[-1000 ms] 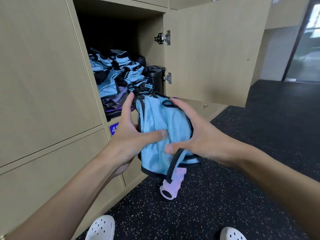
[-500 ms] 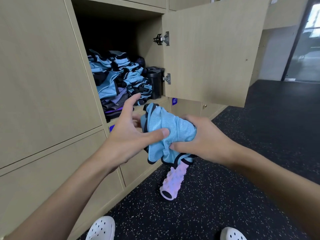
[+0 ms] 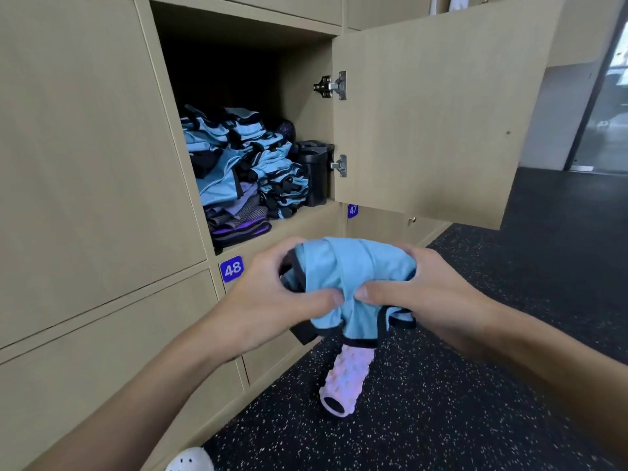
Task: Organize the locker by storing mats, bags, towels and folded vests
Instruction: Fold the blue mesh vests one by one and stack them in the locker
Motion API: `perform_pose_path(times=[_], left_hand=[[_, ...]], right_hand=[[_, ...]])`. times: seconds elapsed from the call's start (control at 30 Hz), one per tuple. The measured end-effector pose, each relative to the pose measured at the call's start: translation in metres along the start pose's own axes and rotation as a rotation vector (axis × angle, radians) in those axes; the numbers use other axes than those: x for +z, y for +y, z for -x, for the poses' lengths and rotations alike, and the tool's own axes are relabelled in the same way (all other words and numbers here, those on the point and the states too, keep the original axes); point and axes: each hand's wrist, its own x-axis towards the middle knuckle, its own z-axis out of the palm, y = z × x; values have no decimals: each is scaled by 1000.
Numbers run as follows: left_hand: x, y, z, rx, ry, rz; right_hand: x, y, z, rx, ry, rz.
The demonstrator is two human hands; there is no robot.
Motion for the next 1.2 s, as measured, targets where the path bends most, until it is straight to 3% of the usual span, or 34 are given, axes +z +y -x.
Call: perform_pose_path(times=[0.1,0.23,0.37,0.53,0.73,1.03,1.2], left_hand=[[-4,-1,-25,-40,176,218],[-22,-10,-50,-50,345,345],[-48,-10,-72,11,336,319],[-77,-5,-114,31,309,314],[-79,-25,-181,62,310,172],[-106,-51,-258,111,489,-181],[-140,-48,-293,145,613,-378]], right_hand=[[0,-2,-25,-84,92,-117],[8,-13,-66,-234,144,89],[10,-31,-114,-289,187,172],[5,-47,-164,-304,224,98],[-24,-35,-235,-345,311,112],[-47,-28,-340,-354,193,146],[-37,-48,-400,-385,48,36]])
